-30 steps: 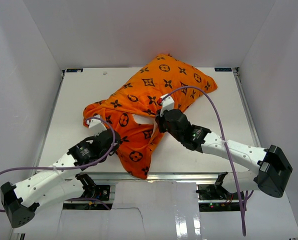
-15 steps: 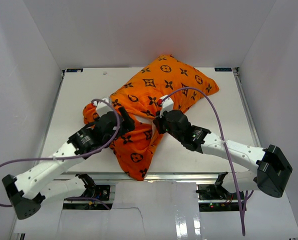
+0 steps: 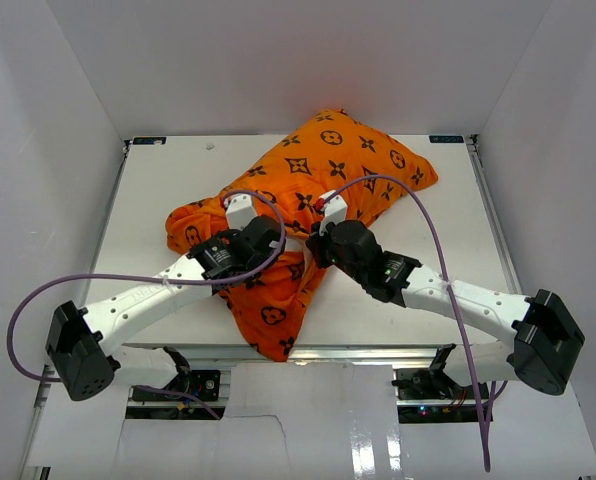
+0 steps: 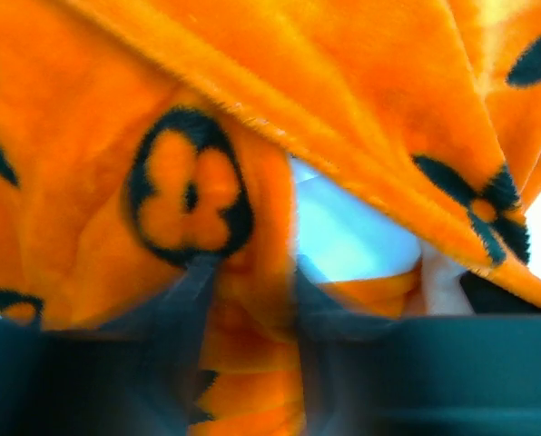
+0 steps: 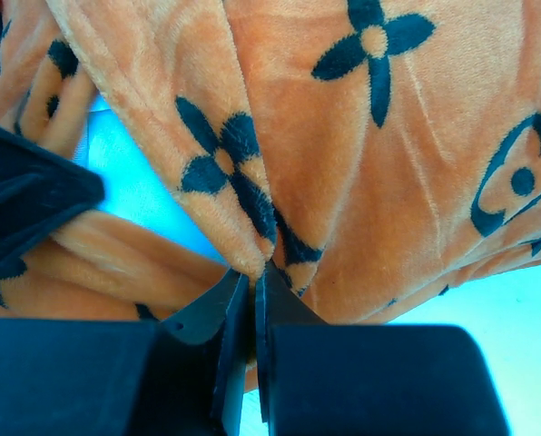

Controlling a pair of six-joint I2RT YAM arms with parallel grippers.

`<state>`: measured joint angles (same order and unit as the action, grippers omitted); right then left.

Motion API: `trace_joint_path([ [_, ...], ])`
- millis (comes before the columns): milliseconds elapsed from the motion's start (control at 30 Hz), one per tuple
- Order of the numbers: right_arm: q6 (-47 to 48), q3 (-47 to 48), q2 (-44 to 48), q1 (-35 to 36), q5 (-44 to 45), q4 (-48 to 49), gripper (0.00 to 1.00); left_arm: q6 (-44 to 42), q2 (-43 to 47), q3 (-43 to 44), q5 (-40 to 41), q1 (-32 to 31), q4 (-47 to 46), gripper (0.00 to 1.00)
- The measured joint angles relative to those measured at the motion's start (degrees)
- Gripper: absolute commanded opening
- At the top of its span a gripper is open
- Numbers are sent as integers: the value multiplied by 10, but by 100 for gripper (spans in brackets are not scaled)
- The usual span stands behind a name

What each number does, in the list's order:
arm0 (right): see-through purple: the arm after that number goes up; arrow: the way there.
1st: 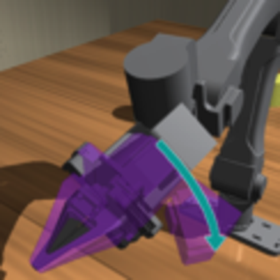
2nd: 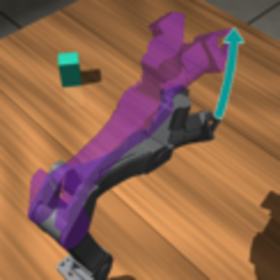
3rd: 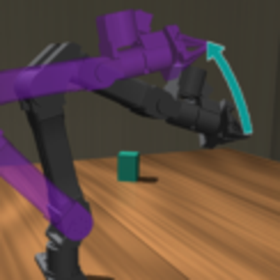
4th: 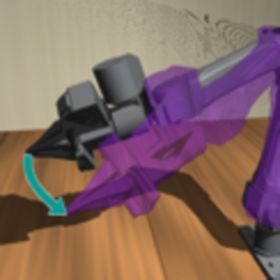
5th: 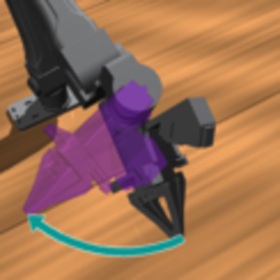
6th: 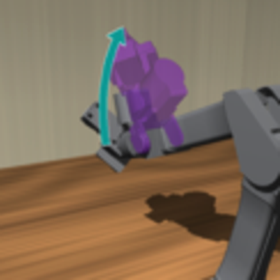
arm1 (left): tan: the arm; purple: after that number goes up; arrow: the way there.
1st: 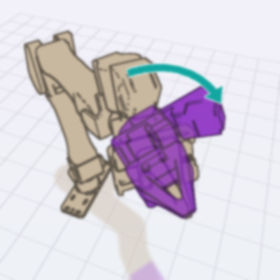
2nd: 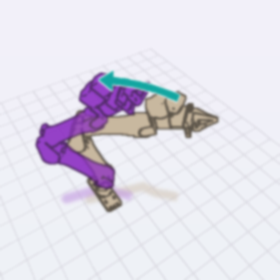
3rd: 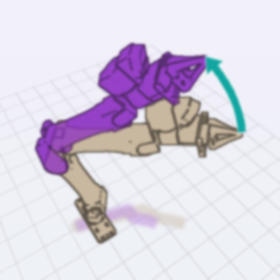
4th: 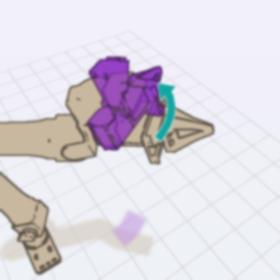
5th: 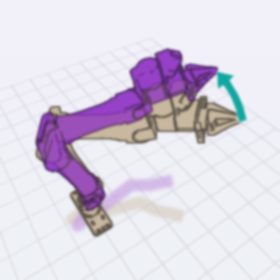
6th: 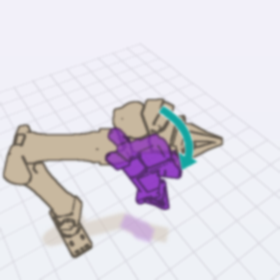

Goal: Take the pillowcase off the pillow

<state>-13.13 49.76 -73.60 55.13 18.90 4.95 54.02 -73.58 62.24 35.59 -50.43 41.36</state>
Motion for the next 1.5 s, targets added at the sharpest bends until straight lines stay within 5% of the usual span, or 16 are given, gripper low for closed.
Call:
trace_joint_path([
  [133, 0, 0, 0, 0, 1, 0, 8, 6, 36, -26, 2, 0, 3, 0],
  [533, -4, -1, -12, -3, 9, 4, 8, 31, 286, -238, -42, -1, -35, 0],
  [767, -1, 14, -26, -3, 15, -39, 9, 39, 336, -319, -72, -1, -91, 0],
  [933, 20, 45, -22, 9, -20, -73, 43, 30, 349, -330, -76, -1, -111, 0],
  [1300, 70, 108, -3, 119, -166, -93, 54, 19, 402, -354, -86, -1, -132, 0],
  [1500, 74, 163, -96, 127, -147, -90, 77, 20, 416, -366, -91, -1, -137, 0],
])
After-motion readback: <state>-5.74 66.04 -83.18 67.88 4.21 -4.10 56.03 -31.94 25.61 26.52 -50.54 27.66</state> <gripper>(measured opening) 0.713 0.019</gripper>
